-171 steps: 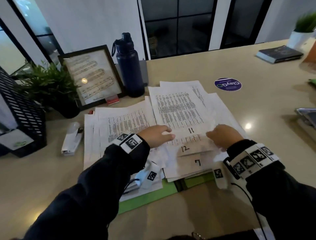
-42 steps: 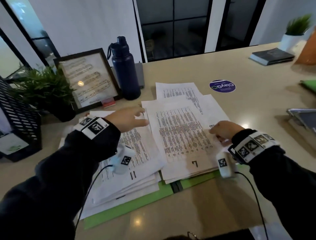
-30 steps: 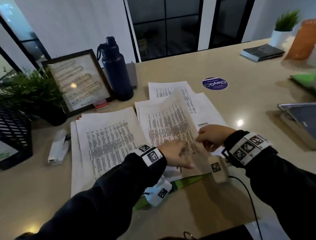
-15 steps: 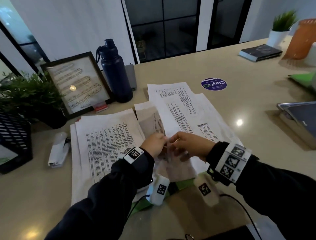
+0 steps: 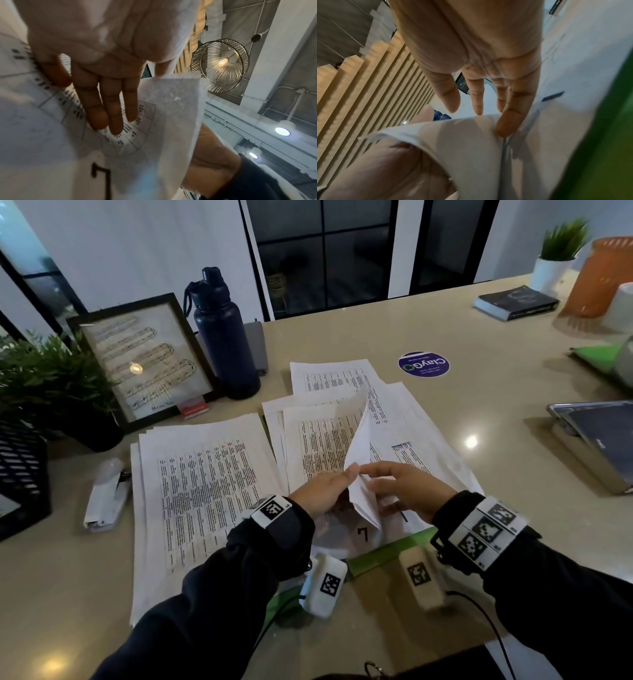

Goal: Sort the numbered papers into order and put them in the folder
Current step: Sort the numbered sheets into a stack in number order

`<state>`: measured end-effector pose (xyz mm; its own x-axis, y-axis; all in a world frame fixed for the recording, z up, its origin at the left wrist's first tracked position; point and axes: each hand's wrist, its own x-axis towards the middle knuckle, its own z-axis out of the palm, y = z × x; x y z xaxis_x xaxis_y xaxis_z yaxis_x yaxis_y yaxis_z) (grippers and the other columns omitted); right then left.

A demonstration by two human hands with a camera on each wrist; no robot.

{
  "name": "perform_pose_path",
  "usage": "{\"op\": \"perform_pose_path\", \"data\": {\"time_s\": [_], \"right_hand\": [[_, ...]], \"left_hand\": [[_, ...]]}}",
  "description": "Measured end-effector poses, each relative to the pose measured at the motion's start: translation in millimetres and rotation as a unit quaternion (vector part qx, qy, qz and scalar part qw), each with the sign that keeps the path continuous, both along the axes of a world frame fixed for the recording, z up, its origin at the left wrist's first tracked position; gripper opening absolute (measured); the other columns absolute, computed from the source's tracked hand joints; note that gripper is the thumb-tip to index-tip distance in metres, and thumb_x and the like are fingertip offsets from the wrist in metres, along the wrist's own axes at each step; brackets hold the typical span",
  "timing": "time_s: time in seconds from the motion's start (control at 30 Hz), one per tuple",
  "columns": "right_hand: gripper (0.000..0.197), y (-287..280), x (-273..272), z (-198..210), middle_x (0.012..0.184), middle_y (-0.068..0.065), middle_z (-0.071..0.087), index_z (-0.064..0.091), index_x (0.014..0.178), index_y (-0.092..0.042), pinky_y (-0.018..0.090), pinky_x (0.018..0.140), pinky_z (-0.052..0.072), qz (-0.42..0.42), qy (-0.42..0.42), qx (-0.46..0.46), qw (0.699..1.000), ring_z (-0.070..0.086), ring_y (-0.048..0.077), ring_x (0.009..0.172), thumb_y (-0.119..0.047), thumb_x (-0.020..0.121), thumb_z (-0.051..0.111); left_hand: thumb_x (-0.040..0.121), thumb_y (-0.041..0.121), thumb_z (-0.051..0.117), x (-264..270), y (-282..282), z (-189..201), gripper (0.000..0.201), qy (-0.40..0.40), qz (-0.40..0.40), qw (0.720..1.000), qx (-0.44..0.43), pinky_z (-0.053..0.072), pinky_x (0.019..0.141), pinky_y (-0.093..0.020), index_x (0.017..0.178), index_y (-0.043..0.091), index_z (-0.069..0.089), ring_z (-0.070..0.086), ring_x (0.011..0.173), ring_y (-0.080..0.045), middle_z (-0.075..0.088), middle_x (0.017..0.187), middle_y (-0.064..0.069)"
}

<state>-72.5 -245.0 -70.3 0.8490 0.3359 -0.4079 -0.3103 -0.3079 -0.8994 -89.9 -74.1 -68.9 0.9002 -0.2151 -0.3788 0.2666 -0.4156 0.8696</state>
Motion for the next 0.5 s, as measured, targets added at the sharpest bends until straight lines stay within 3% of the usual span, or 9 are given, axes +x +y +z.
{"op": "perform_pose_path", "data": {"time_s": [0.07,0.13,0.17,0.33,0.5], "right_hand": [[0.034,1,-1,-3,0.107,0.008,0.06,0.057,0.125,-0.019,0.026,0.06,0.052,-0.006,-0.005,-0.003,1.0,0.061,0.017,0.076,-0.011,0.093,0.053],[0.036,1,0,-5,0.122,0.01,0.054,0.053,0.128,-0.02,0.026,0.058,0.052,-0.012,-0.007,0.002,1.0,0.061,0.019,0.084,-0.014,0.092,0.053],[0.037,1,0,-5,0.126,0.009,0.051,0.052,0.13,-0.02,0.026,0.057,0.052,-0.017,-0.007,0.003,1.0,0.06,0.018,0.085,-0.015,0.093,0.053],[0.039,2,-4,-2,0.126,0.008,0.049,0.045,0.132,-0.022,0.025,0.056,0.052,-0.03,-0.013,0.019,0.999,0.059,0.015,0.085,-0.019,0.094,0.052],[0.033,3,-12,6,0.111,0.007,0.059,0.047,0.128,-0.022,0.029,0.062,0.052,-0.044,0.004,0.039,0.998,0.061,0.016,0.079,-0.026,0.096,0.048]], "left_hand": [[0.093,0.057,0.033,0,1,-4,0.061,-0.01,0.001,1.0,-0.003,0.045,0.099,-0.033,0.12,0.01,0.062,0.062,0.109,-0.017,0.065,0.118,-0.007],[0.096,0.048,0.033,-2,1,-6,0.055,-0.001,0.026,0.999,-0.039,0.052,0.072,-0.019,0.116,0.004,0.061,0.067,0.082,-0.009,0.068,0.097,-0.005],[0.097,0.046,0.034,-2,2,-9,0.053,0.006,0.032,0.998,-0.061,0.051,0.064,-0.017,0.115,0.004,0.061,0.066,0.074,-0.008,0.067,0.09,-0.004],[0.097,0.037,0.038,-6,-4,-14,0.035,0.005,0.041,0.993,-0.108,0.05,0.059,-0.013,0.086,0.016,0.064,0.063,0.064,-0.005,0.068,0.074,0.005],[0.097,0.028,0.043,-11,-9,-10,0.025,0.026,0.023,0.99,-0.138,0.05,0.057,-0.012,0.087,0.013,0.06,0.064,0.063,-0.003,0.066,0.076,0.002]]}}
